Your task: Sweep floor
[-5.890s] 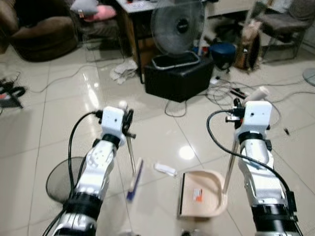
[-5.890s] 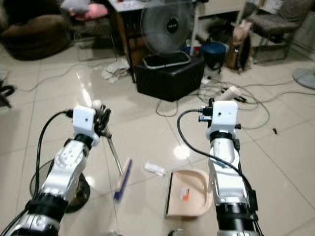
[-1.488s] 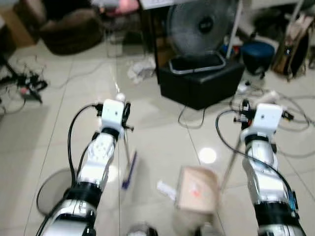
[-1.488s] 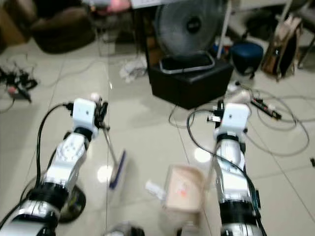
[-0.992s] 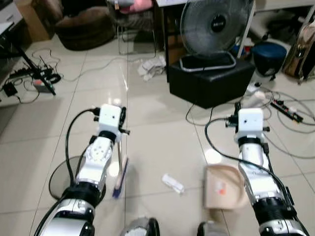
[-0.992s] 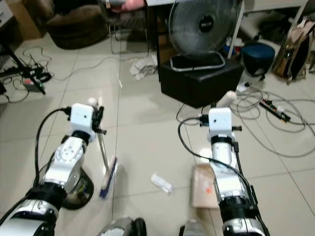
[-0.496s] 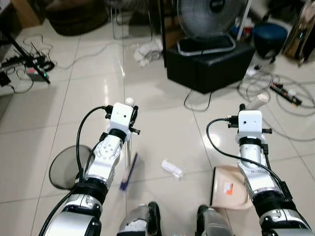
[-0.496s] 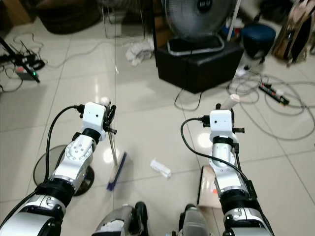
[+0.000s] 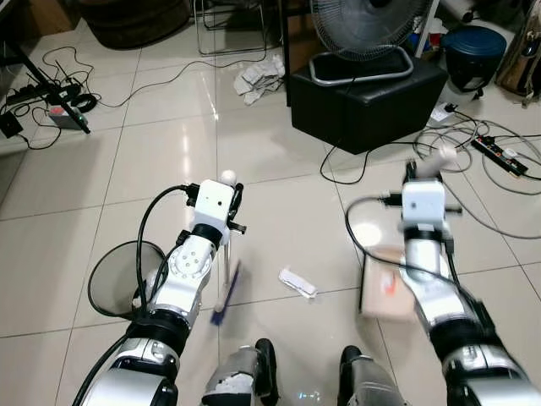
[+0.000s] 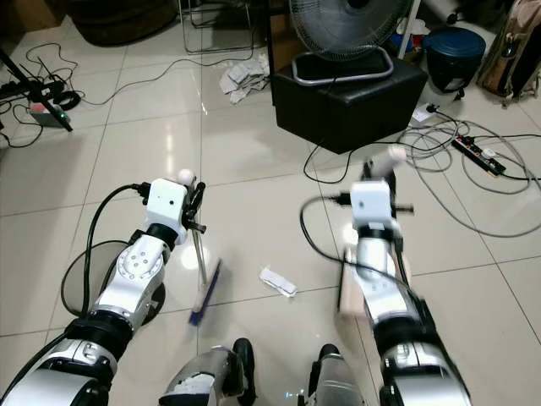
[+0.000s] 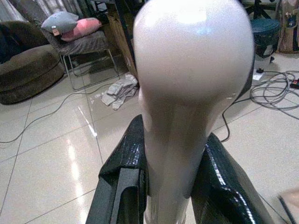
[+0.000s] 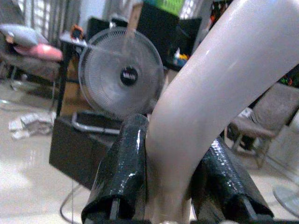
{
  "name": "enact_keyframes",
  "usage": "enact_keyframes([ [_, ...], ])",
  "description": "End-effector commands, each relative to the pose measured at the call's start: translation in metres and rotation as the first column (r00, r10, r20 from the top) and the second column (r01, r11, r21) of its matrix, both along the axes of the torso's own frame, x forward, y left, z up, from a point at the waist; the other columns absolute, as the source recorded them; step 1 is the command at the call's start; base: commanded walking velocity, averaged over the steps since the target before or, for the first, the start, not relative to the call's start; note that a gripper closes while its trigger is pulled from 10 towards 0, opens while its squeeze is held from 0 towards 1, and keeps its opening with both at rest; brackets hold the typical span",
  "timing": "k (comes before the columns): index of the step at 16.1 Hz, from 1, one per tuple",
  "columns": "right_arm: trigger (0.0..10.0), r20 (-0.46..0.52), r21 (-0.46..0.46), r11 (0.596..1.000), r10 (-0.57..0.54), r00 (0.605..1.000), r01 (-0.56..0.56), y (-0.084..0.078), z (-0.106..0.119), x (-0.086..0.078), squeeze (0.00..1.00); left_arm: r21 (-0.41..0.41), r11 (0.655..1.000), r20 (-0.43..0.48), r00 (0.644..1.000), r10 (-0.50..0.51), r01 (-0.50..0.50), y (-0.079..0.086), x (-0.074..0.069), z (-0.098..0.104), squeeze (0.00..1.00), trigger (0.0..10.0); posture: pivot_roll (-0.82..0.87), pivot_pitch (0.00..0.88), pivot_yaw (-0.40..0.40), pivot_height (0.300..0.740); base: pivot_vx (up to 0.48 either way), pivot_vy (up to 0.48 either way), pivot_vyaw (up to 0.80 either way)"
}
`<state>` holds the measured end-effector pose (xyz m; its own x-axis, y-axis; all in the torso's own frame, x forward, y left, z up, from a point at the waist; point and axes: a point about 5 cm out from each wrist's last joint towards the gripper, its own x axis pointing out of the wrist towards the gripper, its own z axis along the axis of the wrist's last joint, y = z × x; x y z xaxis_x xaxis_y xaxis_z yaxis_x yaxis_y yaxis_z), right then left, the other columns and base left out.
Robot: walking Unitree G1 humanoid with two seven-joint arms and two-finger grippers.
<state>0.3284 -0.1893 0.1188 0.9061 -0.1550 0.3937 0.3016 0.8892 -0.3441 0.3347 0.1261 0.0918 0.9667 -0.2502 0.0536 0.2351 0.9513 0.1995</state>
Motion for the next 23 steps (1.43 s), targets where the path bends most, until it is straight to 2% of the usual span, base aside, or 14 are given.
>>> enact_keyframes([
  [1,10.0,-0.003,-0.024,0.999,0.041,0.999,-0.041,0.007,-0.002,0.001,0.0,-0.003,1.0,0.029,1.0,0.004,-0.004,0.002,-0.002,0.003,0.0,10.0,0.11,0.218,0.146,0.74,0.0,0.0,0.0],
  [3,10.0,-0.051,0.007,0.999,0.048,0.998,-0.048,0.014,-0.013,0.001,0.0,-0.007,1.0,0.015,1.0,-0.006,0.006,-0.002,-0.003,0.001,0.0,10.0,0.12,0.214,0.142,0.74,0.0,0.0,0.0],
  [7,10.0,-0.086,0.058,0.998,0.041,0.995,-0.036,0.024,-0.02,0.004,0.0,-0.039,0.999,0.001,1.0,-0.02,0.02,-0.009,-0.007,0.001,0.0,10.0,0.16,0.226,0.138,0.74,0.0,0.0,0.0],
  [11,10.0,-0.076,0.096,0.995,0.043,0.996,-0.036,0.034,-0.02,0.006,0.0,-0.079,0.996,-0.021,0.999,-0.034,0.032,-0.016,-0.01,0.0,0.0,10.0,0.17,0.233,0.147,0.74,0.0,0.0,0.0],
  [15,10.0,-0.056,0.102,0.994,0.043,0.998,-0.037,0.04,-0.018,0.006,0.0,-0.135,0.991,-0.022,0.999,-0.025,0.022,-0.026,-0.007,0.003,0.0,10.0,0.16,0.244,0.148,0.74,0.0,0.0,0.0],
  [17,10.0,-0.069,0.093,0.994,0.057,0.996,-0.051,0.045,-0.021,0.006,0.0,-0.152,0.987,-0.027,0.998,-0.057,0.052,-0.036,-0.009,0.002,0.0,10.0,0.16,0.244,0.147,0.74,0.0,0.0,0.0],
  [20,10.0,-0.095,0.103,0.994,0.047,0.994,-0.037,0.048,-0.028,0.003,0.0,-0.273,0.958,-0.047,0.993,-0.108,0.091,-0.05,-0.012,0.005,0.0,10.0,0.14,0.251,0.143,0.74,0.0,0.0,0.0],
  [21,10.0,-0.098,0.108,0.994,0.047,0.994,-0.036,0.048,-0.029,0.002,0.0,-0.299,0.946,-0.048,0.988,-0.144,0.123,-0.056,-0.014,0.006,0.0,10.0,0.14,0.251,0.143,0.74,0.0,0.0,0.0],
  [23,10.0,-0.103,0.106,0.993,0.054,0.993,-0.043,0.049,-0.031,0.0,0.0,-0.324,0.909,-0.047,0.955,-0.293,0.262,-0.072,-0.024,0.006,0.0,10.0,0.14,0.249,0.145,0.74,0.0,0.0,0.0],
])
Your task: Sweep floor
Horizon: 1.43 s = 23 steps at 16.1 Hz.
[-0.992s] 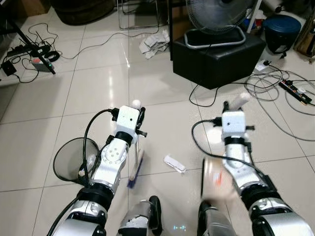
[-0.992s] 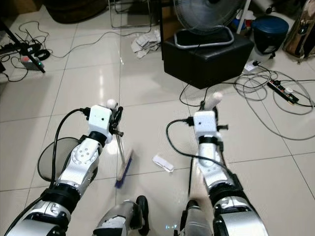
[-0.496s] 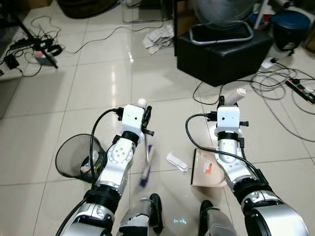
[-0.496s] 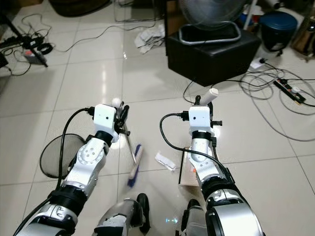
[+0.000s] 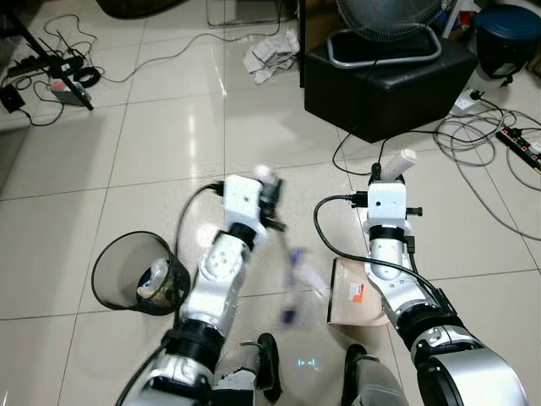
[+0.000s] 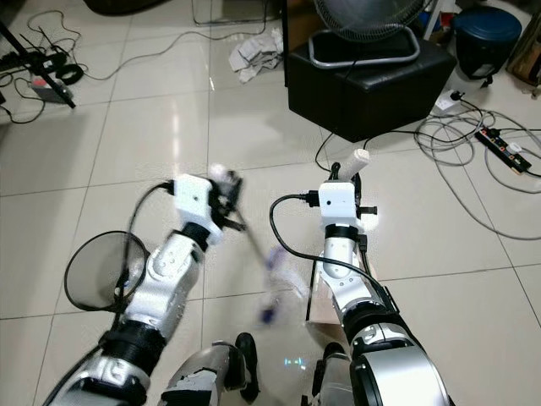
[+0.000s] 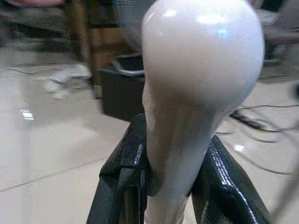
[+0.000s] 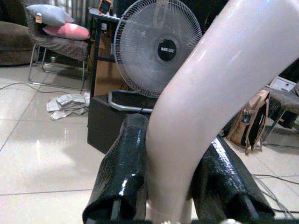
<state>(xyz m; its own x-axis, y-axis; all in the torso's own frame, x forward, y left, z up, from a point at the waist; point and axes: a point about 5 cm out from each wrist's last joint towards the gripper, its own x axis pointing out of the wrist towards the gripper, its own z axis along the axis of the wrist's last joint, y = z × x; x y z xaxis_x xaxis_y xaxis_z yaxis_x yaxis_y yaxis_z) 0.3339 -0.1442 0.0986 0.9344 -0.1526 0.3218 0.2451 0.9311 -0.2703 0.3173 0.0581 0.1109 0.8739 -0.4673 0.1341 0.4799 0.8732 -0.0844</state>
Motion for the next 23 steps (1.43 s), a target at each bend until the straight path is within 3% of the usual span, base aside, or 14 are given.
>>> enact_keyframes([
  [1,10.0,-0.04,0.008,1.0,0.007,0.999,-0.006,0.003,-0.01,-0.005,0.0,-0.032,0.995,-0.08,0.992,-0.094,0.092,-0.008,-0.01,-0.012,0.0,10.0,0.14,0.248,0.146,0.74,0.0,0.0,0.0],
  [3,10.0,-0.026,0.015,1.0,0.003,1.0,-0.002,0.001,-0.008,-0.004,0.0,-0.066,0.985,-0.083,0.983,-0.162,0.157,-0.011,-0.013,-0.006,0.0,10.0,0.12,0.231,0.142,0.74,0.0,0.0,0.0],
  [6,10.0,0.011,0.134,0.991,-0.024,1.0,0.023,-0.011,-0.002,-0.004,0.0,-0.138,0.986,-0.071,0.992,-0.105,0.095,-0.007,-0.001,0.012,0.0,10.0,0.11,0.206,0.136,0.74,0.0,0.0,0.0],
  [11,10.0,0.054,0.164,0.986,-0.045,0.998,0.035,-0.028,0.001,-0.01,0.0,-0.22,0.974,-0.023,0.998,-0.05,0.044,0.005,0.022,0.045,0.0,10.0,0.09,0.168,0.146,0.74,0.0,0.0,0.0],
  [14,10.0,0.056,0.179,0.983,-0.047,0.997,0.036,-0.032,-0.002,-0.015,0.0,-0.142,0.985,0.044,0.994,-0.097,0.103,0.011,0.03,0.057,0.0,10.0,0.08,0.148,0.15,0.74,0.0,0.0,0.0],
  [16,10.0,0.067,0.185,0.982,-0.048,0.997,0.035,-0.034,-0.002,-0.017,0.0,-0.081,0.993,0.115,0.991,-0.075,0.084,0.027,0.04,0.072,0.0,10.0,0.08,0.128,0.152,0.74,0.0,0.0,0.0],
  [20,10.0,0.067,0.198,0.979,-0.071,0.995,0.056,-0.041,-0.004,-0.021,0.0,-0.11,0.992,0.193,0.98,-0.046,0.068,0.054,0.052,0.101,0.0,10.0,0.07,0.102,0.155,0.74,0.0,0.0,0.0],
  [23,10.0,0.088,0.218,0.973,-0.092,0.992,0.071,-0.044,0.0,-0.021,0.0,-0.045,0.999,0.183,0.983,0.031,-0.023,0.073,0.057,0.088,0.0,10.0,0.05,0.078,0.16,0.74,0.0,0.0,0.0],
])
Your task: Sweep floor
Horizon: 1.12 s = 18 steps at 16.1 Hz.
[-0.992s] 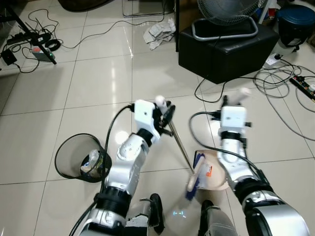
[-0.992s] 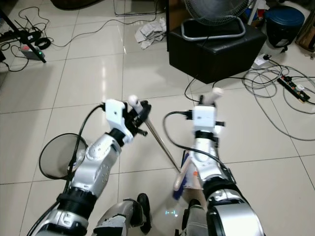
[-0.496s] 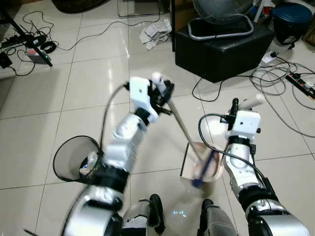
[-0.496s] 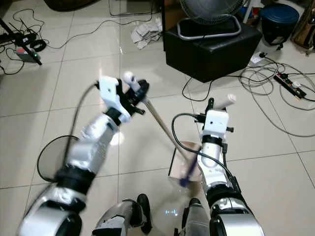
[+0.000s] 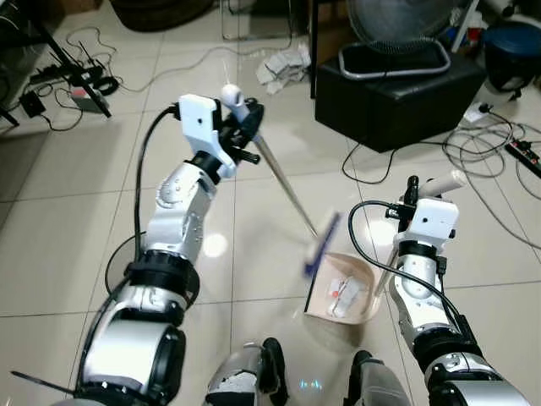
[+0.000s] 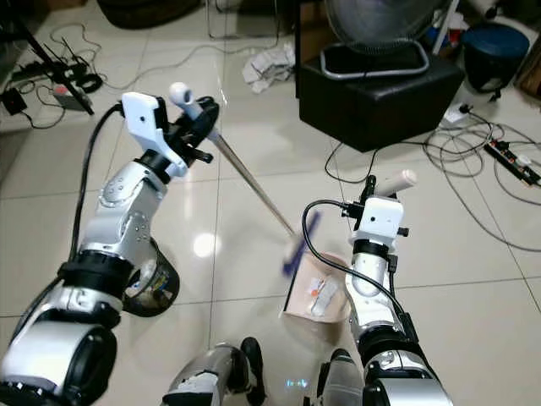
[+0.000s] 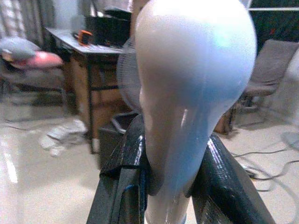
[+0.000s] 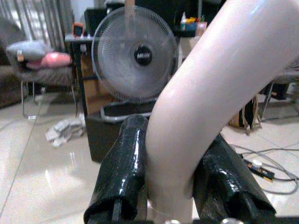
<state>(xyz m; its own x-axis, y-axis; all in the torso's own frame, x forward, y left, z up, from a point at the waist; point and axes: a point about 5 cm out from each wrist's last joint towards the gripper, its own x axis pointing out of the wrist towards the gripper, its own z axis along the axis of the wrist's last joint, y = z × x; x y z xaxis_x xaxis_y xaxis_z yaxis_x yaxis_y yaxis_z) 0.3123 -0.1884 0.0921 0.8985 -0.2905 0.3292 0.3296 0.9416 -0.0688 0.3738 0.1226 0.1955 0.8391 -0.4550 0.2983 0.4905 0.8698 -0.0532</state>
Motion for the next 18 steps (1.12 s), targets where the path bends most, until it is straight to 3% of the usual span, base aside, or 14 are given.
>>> enact_keyframes([
  [1,10.0,0.064,0.02,1.0,-0.006,0.998,0.004,0.001,0.011,0.001,0.0,0.044,0.997,0.001,0.998,0.065,-0.065,0.015,-0.001,-0.01,0.0,10.0,0.05,0.074,0.162,0.74,0.0,0.0,0.0],
  [4,10.0,0.187,0.064,0.997,-0.055,0.981,0.044,-0.008,0.038,-0.003,0.0,0.164,0.966,-0.071,0.975,0.212,-0.198,0.039,-0.018,-0.057,0.0,10.0,0.02,0.066,0.156,0.74,0.0,0.0,0.0],
  [6,10.0,0.195,0.093,0.994,-0.066,0.979,0.048,-0.012,0.044,-0.004,0.0,0.19,0.956,-0.086,0.966,0.242,-0.223,0.045,-0.024,-0.068,0.0,10.0,0.02,0.059,0.157,0.74,0.0,0.0,0.0],
  [8,10.0,0.187,0.164,0.985,0.022,0.982,-0.053,-0.008,0.073,0.0,0.0,0.222,0.939,-0.117,0.949,0.293,-0.262,0.061,-0.042,-0.091,0.0,10.0,-0.01,0.053,0.15,0.74,0.0,0.0,0.0],
  [11,10.0,0.161,0.145,0.988,0.037,0.986,-0.061,-0.008,0.092,0.0,0.0,0.203,0.931,-0.163,0.927,0.336,-0.302,0.069,-0.052,-0.101,0.0,10.0,-0.02,0.049,0.13,0.74,0.0,0.0,0.0],
  [14,10.0,0.244,0.204,0.962,0.132,0.961,-0.184,0.0,0.147,-0.001,0.0,0.264,0.906,-0.16,0.912,0.379,-0.33,0.084,-0.077,-0.112,0.0,10.0,-0.02,0.047,0.119,0.74,0.0,0.0,0.41],
  [16,10.0,0.266,0.216,0.954,0.149,0.953,-0.209,0.0,0.161,-0.001,0.0,0.331,0.882,-0.142,0.906,0.398,-0.336,0.088,-0.083,-0.111,0.0,10.0,-0.01,0.044,0.118,0.74,0.0,0.0,0.8],
  [17,10.0,0.292,0.307,0.927,0.123,0.948,-0.215,-0.003,0.174,-0.001,0.0,0.317,0.883,-0.137,0.904,0.405,-0.348,0.086,-0.09,-0.109,0.0,10.0,0.0,0.043,0.112,0.74,0.0,0.0,0.8],
  [18,10.0,0.293,0.307,0.925,0.133,0.947,-0.224,-0.003,0.18,-0.001,0.0,0.298,0.889,-0.158,0.9,0.406,-0.349,0.084,-0.093,-0.109,0.0,10.0,0.0,0.039,0.11,0.74,0.0,0.0,0.8],
])
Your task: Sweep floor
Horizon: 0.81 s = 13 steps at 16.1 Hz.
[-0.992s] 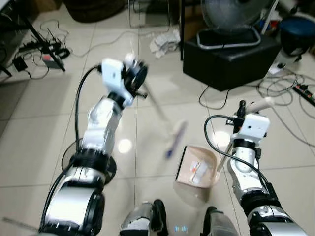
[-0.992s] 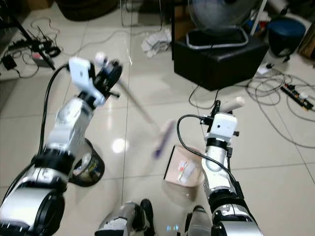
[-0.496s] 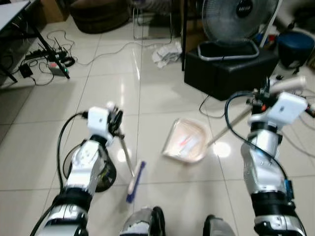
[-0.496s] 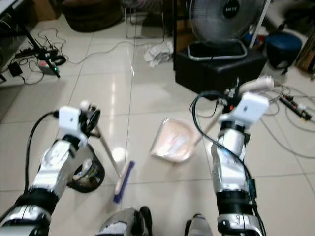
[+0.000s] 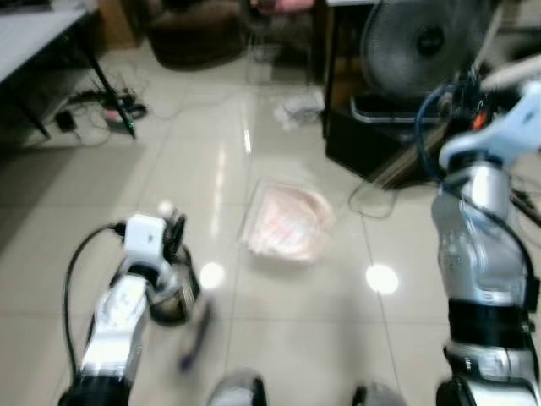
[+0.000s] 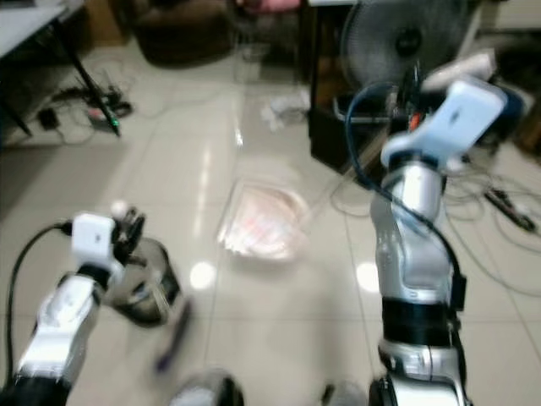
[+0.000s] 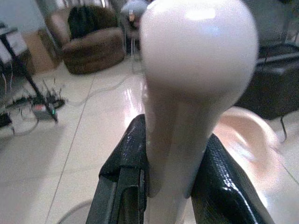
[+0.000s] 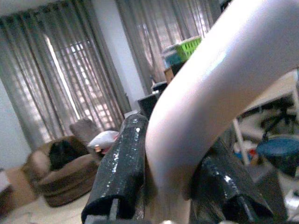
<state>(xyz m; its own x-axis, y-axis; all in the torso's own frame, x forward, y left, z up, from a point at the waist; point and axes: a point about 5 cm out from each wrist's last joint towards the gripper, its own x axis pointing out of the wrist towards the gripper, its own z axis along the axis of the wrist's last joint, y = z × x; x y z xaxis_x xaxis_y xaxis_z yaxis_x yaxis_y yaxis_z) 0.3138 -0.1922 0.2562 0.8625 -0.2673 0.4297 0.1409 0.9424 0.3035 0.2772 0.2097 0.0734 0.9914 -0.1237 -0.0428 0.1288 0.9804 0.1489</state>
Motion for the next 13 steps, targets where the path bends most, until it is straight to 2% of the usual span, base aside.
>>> enact_keyframes([
  [1,10.0,0.047,0.008,1.0,0.012,0.999,-0.012,-0.0001,0.0185,-0.0017,0.0,-0.03,0.999,0.051,0.999,-0.011,0.012,-0.0057,0.001,0.0125,0.0,10.0,0.0,0.043,0.108,0.74,0.0,0.0,0.8],
  [5,10.0,0.027,0.01,1.0,0.0,1.0,0.0,-0.0053,0.0204,-0.0006,0.0,0.008,0.999,0.027,0.999,-0.041,0.041,-0.0105,-0.0031,0.0096,0.0,10.0,0.0,0.036,0.105,0.74,0.0,0.0,0.8],
  [13,10.0,0.01,0.034,0.999,0.009,1.0,-0.01,-0.0077,0.0216,0.0039,0.0,-0.001,1.0,0.029,0.999,-0.024,0.024,-0.0094,-0.0044,0.0105,0.0,10.0,0.0,0.031,0.091,0.74,0.0,0.0,0.79],
])
